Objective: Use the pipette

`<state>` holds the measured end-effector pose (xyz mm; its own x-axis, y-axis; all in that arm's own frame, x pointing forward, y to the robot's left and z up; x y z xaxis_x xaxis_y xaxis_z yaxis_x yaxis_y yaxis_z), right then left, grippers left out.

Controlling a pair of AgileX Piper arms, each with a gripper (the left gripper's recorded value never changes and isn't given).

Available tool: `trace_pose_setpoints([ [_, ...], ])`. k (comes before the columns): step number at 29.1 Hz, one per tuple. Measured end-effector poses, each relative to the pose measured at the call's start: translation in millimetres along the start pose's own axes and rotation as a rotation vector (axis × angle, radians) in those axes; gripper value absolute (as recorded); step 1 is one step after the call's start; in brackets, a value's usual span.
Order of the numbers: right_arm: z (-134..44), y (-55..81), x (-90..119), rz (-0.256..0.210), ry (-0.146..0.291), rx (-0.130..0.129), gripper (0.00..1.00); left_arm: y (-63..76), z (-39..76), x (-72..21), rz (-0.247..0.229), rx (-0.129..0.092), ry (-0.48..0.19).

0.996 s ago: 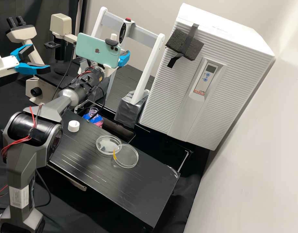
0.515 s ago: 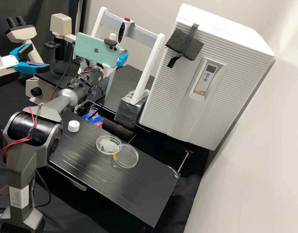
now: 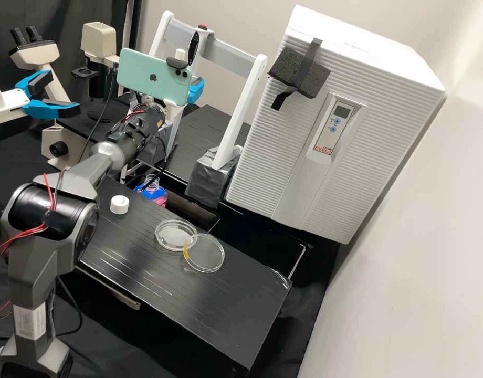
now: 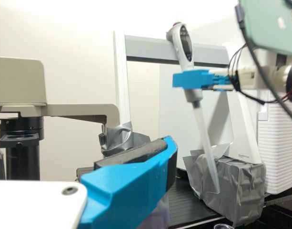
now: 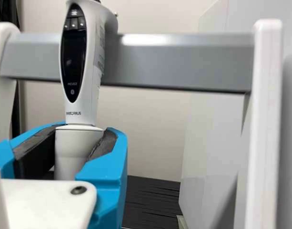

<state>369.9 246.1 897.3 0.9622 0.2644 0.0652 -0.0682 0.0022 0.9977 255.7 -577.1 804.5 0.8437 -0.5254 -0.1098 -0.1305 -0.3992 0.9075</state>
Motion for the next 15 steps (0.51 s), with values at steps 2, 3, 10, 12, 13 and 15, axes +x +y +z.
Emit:
trace_pose_setpoints([
  [2,-3.7,4.9,-2.8,0.010,0.009,0.002,0.00,0.0,0.0,0.0,0.000,-0.001,0.000],
  [3,-5.8,7.5,-4.3,0.016,0.014,0.003,0.00,0.0,0.0,0.0,0.000,-0.001,0.000],
  [10,-15.8,21.5,-9.0,0.073,0.049,0.018,0.00,-0.4,0.8,0.0,-0.005,0.007,-0.011],
  [12,-16.0,23.5,-11.8,0.091,0.056,0.038,0.00,-0.4,0.8,0.0,-0.005,0.007,-0.011],
  [13,-15.6,24.4,-14.2,0.104,0.059,0.045,0.00,-0.2,0.3,-0.1,-0.004,0.007,-0.009],
  [15,-12.9,24.5,-19.8,0.142,0.068,0.056,0.00,-1.1,-1.1,0.1,-0.007,0.008,-0.004],
])
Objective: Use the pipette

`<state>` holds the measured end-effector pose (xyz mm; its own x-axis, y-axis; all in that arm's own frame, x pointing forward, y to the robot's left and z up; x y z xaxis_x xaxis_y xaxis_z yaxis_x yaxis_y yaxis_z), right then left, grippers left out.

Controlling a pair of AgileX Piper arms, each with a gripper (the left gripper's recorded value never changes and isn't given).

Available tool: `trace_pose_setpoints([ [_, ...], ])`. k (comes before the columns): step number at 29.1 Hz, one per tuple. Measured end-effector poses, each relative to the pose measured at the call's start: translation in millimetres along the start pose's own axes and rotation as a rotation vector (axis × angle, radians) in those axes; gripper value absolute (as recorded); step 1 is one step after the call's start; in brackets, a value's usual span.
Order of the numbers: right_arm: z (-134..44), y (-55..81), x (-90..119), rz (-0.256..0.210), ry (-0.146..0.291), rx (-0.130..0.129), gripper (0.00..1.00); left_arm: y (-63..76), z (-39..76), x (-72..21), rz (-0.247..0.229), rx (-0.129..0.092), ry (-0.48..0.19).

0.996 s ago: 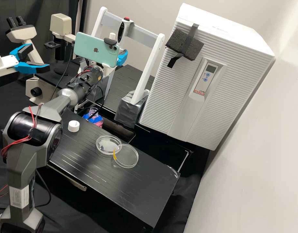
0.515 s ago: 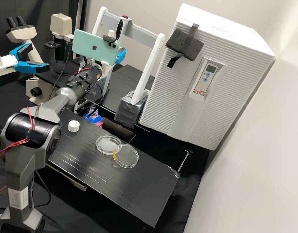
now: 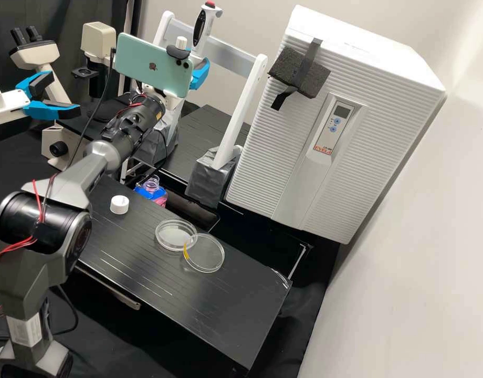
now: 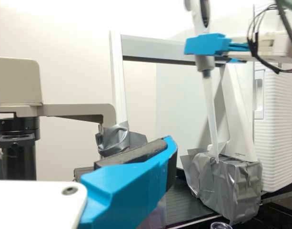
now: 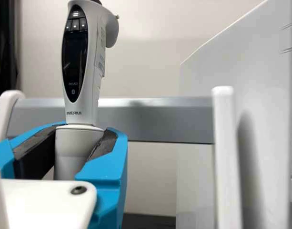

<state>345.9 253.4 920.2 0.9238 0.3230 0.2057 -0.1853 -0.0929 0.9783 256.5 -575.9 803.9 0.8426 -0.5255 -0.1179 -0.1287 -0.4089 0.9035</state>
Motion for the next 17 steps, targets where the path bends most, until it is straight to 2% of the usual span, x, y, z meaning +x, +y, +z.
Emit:
trace_pose_setpoints([
  [5,4.9,-8.1,-15.2,0.037,0.014,0.005,0.00,-6.9,-2.3,1.8,-0.021,-0.004,0.006],
  [11,19.2,-29.1,-33.9,0.017,-0.008,0.002,0.00,-13.4,-0.1,3.5,-0.042,-0.011,-0.003],
  [14,26.9,-37.1,-44.1,0.011,-0.031,0.017,0.00,-19.8,3.2,5.0,-0.062,-0.019,-0.016],
  [17,33.0,-40.2,-52.4,0.028,-0.054,0.033,0.00,-29.0,9.1,5.8,-0.093,-0.030,-0.036],
])
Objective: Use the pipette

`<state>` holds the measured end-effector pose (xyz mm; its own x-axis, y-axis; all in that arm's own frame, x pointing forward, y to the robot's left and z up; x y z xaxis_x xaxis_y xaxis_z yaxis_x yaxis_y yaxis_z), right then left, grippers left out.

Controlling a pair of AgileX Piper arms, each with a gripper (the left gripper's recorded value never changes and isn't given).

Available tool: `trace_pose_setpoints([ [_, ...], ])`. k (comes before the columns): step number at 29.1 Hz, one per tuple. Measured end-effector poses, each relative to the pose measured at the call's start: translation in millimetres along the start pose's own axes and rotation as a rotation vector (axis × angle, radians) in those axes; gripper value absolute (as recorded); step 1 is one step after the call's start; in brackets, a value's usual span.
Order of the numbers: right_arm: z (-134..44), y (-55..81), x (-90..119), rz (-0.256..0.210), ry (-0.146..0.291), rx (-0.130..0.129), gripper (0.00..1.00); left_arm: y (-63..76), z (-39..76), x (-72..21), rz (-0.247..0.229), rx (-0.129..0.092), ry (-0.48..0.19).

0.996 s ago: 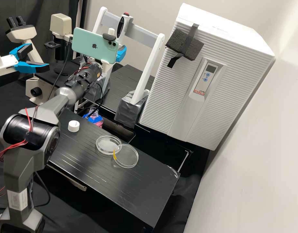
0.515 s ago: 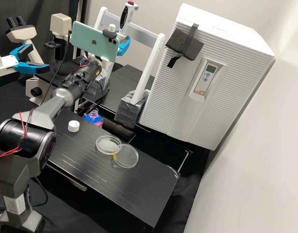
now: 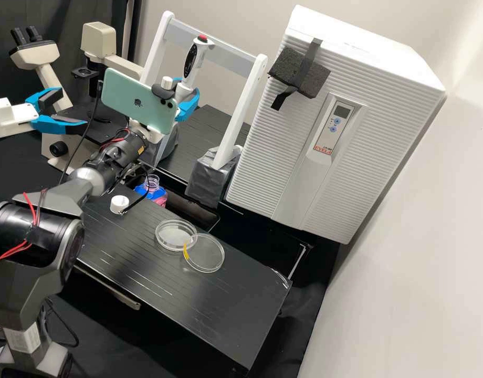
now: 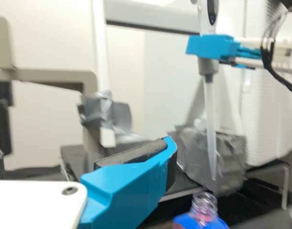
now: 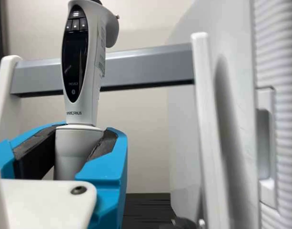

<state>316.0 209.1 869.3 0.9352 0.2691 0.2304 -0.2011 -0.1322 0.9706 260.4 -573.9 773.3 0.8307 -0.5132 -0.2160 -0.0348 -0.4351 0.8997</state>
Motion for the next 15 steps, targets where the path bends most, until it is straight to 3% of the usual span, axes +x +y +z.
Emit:
trace_pose_setpoints([
  [7,6.4,0.1,-9.7,0.078,-0.003,0.053,0.00,-33.6,12.3,-4.5,-0.120,-0.028,-0.039],
  [10,5.5,-2.0,-10.6,0.103,0.012,0.068,0.00,-46.3,15.3,-7.5,-0.167,-0.028,-0.050],
  [15,4.9,-12.7,-10.4,0.115,0.032,0.068,0.00,-57.1,15.9,-12.6,-0.212,-0.004,-0.052],
])
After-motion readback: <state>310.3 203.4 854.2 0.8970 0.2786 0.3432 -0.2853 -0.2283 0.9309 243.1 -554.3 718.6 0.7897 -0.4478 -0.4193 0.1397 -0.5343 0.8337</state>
